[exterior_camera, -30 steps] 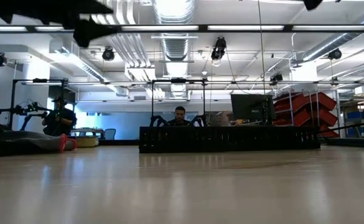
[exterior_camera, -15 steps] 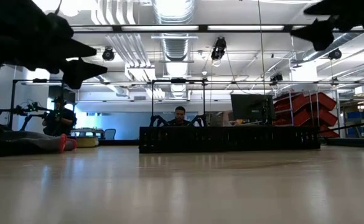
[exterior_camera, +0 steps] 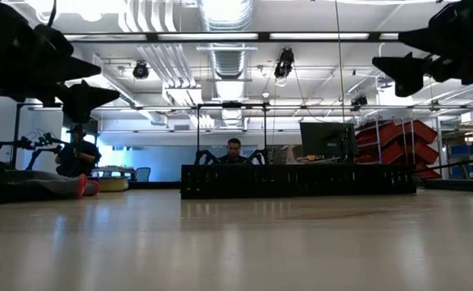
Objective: Ziptie cables
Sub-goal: Return to Home Position
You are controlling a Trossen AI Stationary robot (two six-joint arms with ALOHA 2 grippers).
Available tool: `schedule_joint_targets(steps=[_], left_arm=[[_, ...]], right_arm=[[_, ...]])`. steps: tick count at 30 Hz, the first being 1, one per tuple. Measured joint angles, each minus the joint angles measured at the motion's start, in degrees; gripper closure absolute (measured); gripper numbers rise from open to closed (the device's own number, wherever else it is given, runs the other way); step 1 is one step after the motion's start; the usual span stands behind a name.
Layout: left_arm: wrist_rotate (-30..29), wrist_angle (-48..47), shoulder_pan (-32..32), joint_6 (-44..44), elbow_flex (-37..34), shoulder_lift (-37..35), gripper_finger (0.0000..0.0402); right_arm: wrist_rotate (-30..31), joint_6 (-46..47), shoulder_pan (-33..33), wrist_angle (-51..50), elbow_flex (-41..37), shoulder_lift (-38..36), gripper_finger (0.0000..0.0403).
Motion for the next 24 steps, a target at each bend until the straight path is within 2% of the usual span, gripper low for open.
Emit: schedule_joint_targets(steps=[7, 16, 24], left_arm=[[-0.1, -4.0, 0.0, 0.6, 0.0, -6.2, 0.0105], [-0.1, -3.9, 0.0, 0.6, 0.4, -5.0, 0.0105], [-0.2, -3.9, 0.0, 0.6, 0.5, -2.9, 0.0105]], right_arm=[[-1.3, -2.1, 0.1, -1.2, -0.1, 1.0, 0.0113], [-1.3, -2.0, 0.1, -2.1, -0.1, 3.3, 0.0121], [-1.3, -2.0, 0.1, -2.1, -0.2, 3.2, 0.0105]])
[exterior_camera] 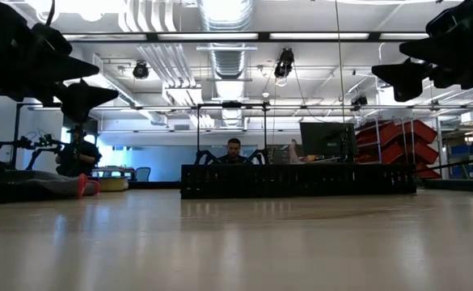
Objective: Ziptie cables
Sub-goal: Return to Home Position
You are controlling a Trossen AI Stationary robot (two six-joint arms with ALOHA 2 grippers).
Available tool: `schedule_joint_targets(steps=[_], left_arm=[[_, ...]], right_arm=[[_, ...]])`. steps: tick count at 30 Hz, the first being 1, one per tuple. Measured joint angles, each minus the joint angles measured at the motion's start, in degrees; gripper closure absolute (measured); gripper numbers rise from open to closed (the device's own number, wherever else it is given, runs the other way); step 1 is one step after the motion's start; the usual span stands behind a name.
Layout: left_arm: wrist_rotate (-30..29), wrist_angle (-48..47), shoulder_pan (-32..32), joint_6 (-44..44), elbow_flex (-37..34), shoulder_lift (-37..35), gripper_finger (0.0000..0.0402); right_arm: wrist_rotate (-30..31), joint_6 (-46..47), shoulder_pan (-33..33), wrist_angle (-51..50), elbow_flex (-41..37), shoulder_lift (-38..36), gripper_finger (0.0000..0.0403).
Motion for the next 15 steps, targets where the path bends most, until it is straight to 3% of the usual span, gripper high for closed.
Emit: schedule_joint_targets(steps=[5, 15], left_arm=[[0.0, 0.1, 0.0, 0.0, 0.0, 1.4, 0.0105], [-0.1, 0.2, 0.0, 0.0, 0.0, 4.5, 0.0105]], right_arm=[[0.1, -0.1, 0.1, -0.1, 0.0, 0.0, 0.0095], [4.3, -0.3, 8.4, -2.8, 0.0, -3.5, 0.0097]])
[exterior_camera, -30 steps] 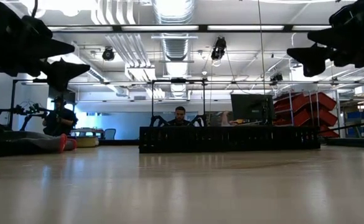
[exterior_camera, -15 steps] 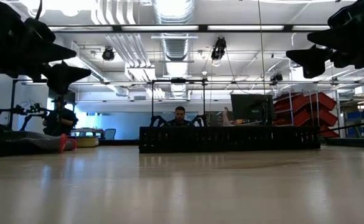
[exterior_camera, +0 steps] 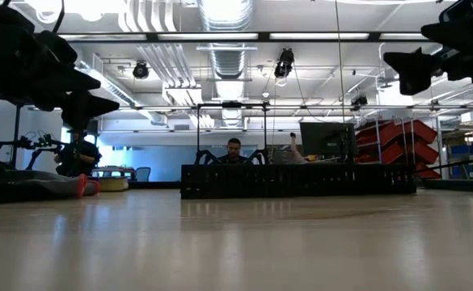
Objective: Ziptie cables
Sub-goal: Return to Home Position
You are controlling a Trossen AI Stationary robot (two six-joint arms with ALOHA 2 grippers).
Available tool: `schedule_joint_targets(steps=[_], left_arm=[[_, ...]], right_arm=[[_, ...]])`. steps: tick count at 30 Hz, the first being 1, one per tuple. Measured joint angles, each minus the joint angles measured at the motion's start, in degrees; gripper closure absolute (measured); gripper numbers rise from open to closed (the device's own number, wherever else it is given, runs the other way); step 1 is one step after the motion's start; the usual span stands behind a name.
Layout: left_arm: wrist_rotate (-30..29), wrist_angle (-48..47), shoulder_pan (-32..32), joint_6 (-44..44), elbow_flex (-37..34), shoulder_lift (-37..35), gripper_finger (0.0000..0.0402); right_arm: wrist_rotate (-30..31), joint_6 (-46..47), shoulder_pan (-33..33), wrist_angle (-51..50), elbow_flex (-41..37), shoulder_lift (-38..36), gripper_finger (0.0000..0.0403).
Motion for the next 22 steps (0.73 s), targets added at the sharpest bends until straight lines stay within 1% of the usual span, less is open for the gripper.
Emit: schedule_joint_targets(steps=[3, 6, 22], left_arm=[[0.0, 0.2, 0.0, 0.0, 0.0, 1.0, 0.0105], [0.0, 0.0, 0.0, 0.0, 0.0, 1.7, 0.0105], [0.0, 0.0, 0.0, 0.0, 0.0, 5.6, 0.0105]], right_arm=[[0.5, 0.0, 2.6, -0.4, 0.0, -1.2, 0.01], [0.1, 0.2, 3.2, 0.1, 0.0, -3.1, 0.0104], [0.2, 0.2, 3.2, 0.3, 0.0, -1.0, 0.012]])
